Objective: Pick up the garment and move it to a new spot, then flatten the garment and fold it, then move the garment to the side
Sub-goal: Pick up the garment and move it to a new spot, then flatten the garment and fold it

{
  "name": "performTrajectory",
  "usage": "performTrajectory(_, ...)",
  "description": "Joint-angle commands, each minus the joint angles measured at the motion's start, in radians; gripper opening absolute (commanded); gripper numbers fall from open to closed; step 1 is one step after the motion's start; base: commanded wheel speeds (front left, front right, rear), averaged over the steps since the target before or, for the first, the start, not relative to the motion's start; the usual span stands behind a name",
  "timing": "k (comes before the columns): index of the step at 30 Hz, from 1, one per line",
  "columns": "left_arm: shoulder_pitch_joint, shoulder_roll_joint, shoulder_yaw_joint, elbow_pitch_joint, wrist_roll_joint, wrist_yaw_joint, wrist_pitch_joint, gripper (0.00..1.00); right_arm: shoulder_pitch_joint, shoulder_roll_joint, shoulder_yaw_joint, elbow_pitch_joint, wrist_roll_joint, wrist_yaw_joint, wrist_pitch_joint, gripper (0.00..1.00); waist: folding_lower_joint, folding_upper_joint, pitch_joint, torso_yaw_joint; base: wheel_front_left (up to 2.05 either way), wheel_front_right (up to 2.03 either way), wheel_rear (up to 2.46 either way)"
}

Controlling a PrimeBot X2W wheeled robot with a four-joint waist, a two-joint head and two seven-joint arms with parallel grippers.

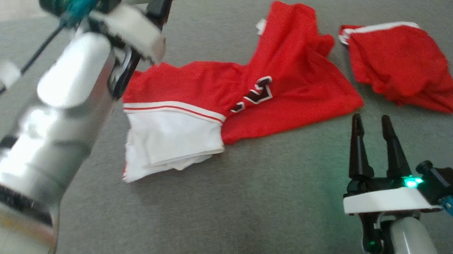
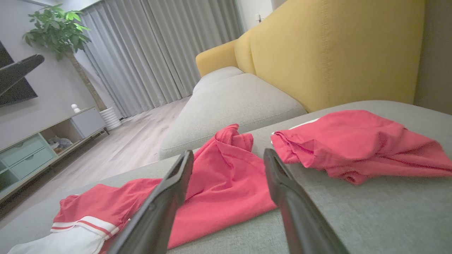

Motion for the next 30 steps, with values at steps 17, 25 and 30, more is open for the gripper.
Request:
performTrajectory(17,0.675,0.096,0.212,-0.490,-0.035,0.208,-0.046,1.00,0.066,-0.004,-0.078,-0.032,-0.074,-0.001,-0.011,1.00,0.0000,0.0000,-0.101,0.194,0.00,0.00,0.00)
performTrajectory(25,0.826,0.047,0.296,-0.611,0.027,0.228,-0.047,1.00,0.072,-0.004,-0.071,-0.028,-0.086,-0.001,-0.011,1.00,0.0000,0.0000,-0.109,0.211,0.00,0.00,0.00)
performTrajectory(30,0.844,0.028,0.317,-0.623,0.066,0.210,-0.047,1.00,0.065,-0.004,-0.040,-0.021,-0.095,-0.001,-0.011,1.00,0.0000,0.0000,-0.116,0.229,0.00,0.00,0.00)
